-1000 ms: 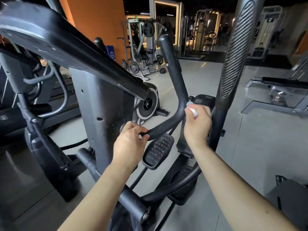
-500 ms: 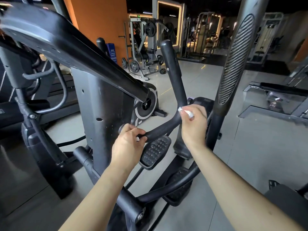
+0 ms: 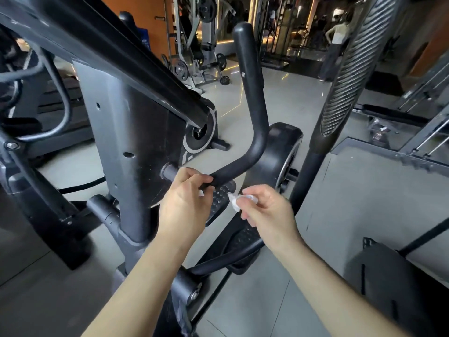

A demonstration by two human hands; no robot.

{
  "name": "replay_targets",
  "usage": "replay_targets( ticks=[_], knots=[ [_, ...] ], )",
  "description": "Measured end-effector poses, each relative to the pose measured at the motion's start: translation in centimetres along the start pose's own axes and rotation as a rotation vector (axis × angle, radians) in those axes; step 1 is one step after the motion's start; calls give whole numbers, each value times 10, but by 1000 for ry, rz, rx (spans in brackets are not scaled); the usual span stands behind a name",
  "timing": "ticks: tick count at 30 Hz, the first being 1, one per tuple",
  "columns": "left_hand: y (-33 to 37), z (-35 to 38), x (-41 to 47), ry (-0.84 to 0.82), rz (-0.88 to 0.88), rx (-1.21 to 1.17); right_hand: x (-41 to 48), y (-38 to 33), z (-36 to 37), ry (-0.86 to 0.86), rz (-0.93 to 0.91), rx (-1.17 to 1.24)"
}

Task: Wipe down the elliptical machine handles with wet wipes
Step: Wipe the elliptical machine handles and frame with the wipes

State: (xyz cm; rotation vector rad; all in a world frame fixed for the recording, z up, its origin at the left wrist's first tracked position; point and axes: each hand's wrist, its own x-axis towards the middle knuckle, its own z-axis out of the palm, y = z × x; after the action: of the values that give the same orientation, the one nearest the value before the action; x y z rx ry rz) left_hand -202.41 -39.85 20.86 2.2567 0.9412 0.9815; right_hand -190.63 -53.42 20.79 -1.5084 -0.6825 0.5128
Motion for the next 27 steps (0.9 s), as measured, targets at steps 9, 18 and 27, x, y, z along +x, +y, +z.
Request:
replay_targets(
  ticks=[9,18,27],
  knots=[
    [86,66,-47,-473,13,-412,-22,30,-110,189,36,65],
    [167,194,-35,-543,-85,-365,45,65,-243,58,146,100],
    [223,298,14,-301,-328,-415,149,77,-322,34,95,12]
  ],
)
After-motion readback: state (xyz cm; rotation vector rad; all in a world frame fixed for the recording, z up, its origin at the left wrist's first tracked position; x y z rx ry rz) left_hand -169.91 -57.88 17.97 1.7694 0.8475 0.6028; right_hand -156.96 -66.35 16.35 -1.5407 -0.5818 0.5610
